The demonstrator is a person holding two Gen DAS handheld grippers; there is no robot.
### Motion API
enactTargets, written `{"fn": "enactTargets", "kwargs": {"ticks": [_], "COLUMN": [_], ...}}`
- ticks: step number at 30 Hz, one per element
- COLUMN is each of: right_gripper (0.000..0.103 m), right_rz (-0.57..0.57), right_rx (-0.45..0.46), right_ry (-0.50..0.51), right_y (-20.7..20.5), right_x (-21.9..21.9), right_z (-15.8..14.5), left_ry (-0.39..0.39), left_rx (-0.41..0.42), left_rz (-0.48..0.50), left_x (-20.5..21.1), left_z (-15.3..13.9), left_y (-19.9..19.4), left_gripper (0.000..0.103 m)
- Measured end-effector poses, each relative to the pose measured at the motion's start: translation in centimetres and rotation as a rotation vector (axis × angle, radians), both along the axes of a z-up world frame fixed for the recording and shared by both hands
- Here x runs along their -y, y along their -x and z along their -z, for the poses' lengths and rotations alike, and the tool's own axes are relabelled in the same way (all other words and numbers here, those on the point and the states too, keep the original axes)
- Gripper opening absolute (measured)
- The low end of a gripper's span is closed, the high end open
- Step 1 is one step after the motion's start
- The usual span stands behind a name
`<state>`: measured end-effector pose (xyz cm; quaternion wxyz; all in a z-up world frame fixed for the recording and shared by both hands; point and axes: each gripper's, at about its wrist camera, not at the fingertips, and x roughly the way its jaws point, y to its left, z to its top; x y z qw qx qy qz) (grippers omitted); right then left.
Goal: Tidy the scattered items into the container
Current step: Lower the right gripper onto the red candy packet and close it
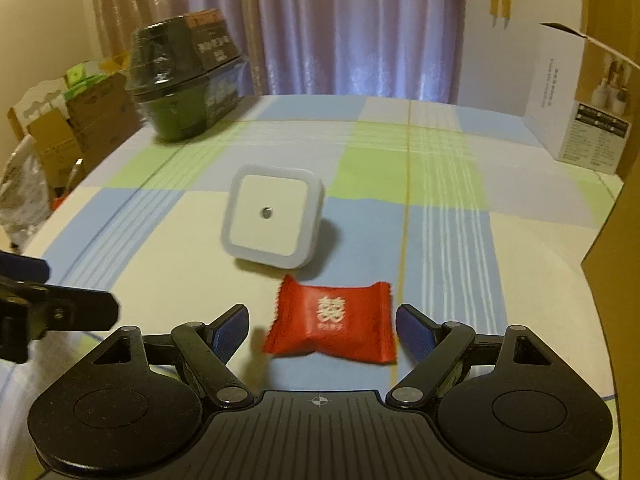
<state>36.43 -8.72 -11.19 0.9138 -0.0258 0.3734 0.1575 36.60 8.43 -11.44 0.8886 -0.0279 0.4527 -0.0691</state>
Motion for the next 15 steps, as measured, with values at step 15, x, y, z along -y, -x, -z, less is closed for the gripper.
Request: {"fn": "enactTargets", "kwargs": {"ticks": [15], "right_gripper": [0.047], "right_rz": [-0.002], "right_rx": [0.028], "right_ry": [-0.007], "right_y": [-0.4], "right_x": [1.1], "right_z": [0.5], "left_ry": [0.009], "left_rx": [0.027], "left_rz": [0.033], "left_x": [1.8], "left_z": [0.8], "left_y": [-1.6], "left_gripper": [0.102]}}
